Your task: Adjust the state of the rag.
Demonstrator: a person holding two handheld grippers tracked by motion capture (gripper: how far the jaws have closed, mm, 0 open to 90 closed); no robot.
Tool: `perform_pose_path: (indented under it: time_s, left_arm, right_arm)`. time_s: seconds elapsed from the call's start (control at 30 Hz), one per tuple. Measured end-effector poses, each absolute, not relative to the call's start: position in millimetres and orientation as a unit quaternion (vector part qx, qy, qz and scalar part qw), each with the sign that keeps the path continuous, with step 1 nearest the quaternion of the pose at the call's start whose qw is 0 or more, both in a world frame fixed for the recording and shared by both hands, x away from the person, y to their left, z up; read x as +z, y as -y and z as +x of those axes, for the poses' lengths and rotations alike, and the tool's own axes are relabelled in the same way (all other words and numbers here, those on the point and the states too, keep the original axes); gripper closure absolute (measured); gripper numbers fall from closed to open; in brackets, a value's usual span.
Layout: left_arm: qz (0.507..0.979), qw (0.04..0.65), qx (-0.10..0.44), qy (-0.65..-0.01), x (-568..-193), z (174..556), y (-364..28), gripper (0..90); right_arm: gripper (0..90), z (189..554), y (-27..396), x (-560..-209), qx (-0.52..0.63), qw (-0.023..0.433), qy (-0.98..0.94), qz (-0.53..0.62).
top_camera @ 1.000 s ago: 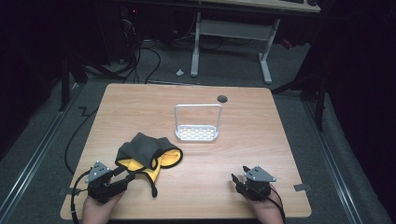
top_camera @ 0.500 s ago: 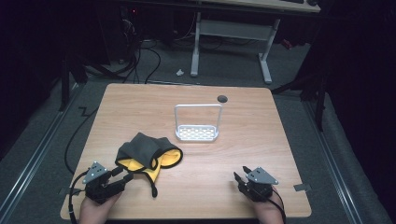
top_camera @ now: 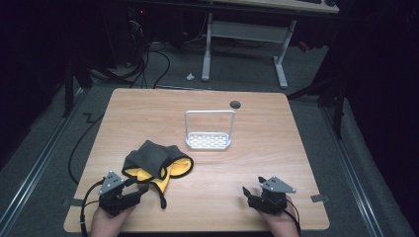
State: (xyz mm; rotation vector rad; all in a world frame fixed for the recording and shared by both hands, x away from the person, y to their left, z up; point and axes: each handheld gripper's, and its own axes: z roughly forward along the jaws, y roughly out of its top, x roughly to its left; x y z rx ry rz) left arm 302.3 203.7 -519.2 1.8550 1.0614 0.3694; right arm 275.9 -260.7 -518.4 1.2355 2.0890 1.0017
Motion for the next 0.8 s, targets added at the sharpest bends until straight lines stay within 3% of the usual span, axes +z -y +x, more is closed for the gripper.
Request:
perform_pose_path:
  time_s: [0.23,0.37,0.57,0.8]
  left_arm:
    - [0.777,0.456,0.157,-0.405,-516.4,302.2,-178.1,37.2]
    - [0.789,0.44,0.164,-0.395,-516.6,303.1,-164.0,34.0]
    - [0.805,0.407,0.179,-0.393,-521.6,304.4,-147.6,34.0]
    - [0.813,0.381,0.169,-0.406,-529.5,308.5,-142.7,43.9]
  right_arm:
    - [17.2,274.2,250.9,-517.6,0.37,0.255,-0.776,0.442]
    - [15.9,274.0,246.5,-516.5,0.365,0.25,-0.783,0.437]
    - [20.9,270.7,242.5,-514.7,0.366,0.248,-0.787,0.43]
    - [21.1,267.8,240.2,-513.7,0.368,0.249,-0.791,0.42]
